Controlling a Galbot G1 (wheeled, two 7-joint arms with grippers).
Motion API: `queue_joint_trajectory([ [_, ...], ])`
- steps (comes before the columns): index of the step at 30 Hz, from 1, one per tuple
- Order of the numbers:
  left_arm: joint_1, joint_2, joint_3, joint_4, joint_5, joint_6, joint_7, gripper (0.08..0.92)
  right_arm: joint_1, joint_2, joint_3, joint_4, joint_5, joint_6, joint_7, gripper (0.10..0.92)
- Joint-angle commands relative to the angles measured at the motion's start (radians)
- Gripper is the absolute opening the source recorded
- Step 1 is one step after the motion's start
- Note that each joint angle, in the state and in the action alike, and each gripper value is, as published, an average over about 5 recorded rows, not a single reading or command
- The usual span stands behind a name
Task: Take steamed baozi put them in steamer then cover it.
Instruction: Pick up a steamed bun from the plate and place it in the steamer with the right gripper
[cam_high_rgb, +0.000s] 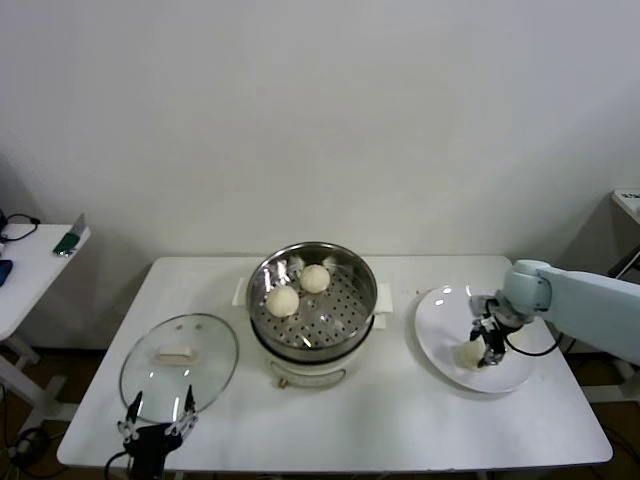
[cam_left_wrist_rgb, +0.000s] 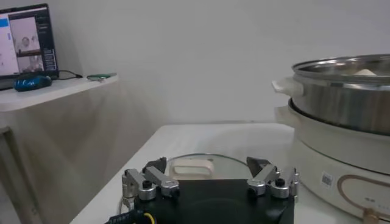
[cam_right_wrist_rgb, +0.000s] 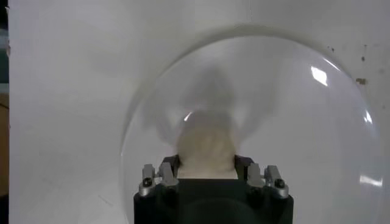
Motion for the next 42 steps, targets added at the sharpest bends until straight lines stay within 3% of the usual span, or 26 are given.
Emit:
queue_joint_trajectory([
  [1,0.001,0.001,0.0,0.0,0.0,0.0,0.001,0.823,0.128,0.016,-0.045,0.015,-0.02,0.061,-0.065,0.611],
  [11,0.0,-0.001,0.001,-0.01,0.004,0.005,0.001,0.823,0.59,0.236,-0.153,-0.007,0.018,0.417,-0.239,0.611],
  [17,-0.001,-0.002,0.002,-0.014,0.008,0.009,0.004,0.823,0.734,0.4,-0.049,0.141,0.04,0.548,-0.293,0.611],
  [25,-0.001,-0.002,-0.002,-0.012,0.007,0.007,0.003,0.823,0.679,0.618,-0.001,0.354,-0.04,0.588,-0.242,0.611],
  [32,0.003,-0.003,-0.006,-0.015,0.002,0.004,0.001,0.823,0.513,0.723,-0.016,0.31,-0.142,0.589,-0.199,0.611],
  [42,0.006,0.001,-0.019,-0.012,-0.01,0.0,-0.002,0.823,0.341,0.734,-0.048,0.223,-0.27,0.569,-0.165,0.611],
])
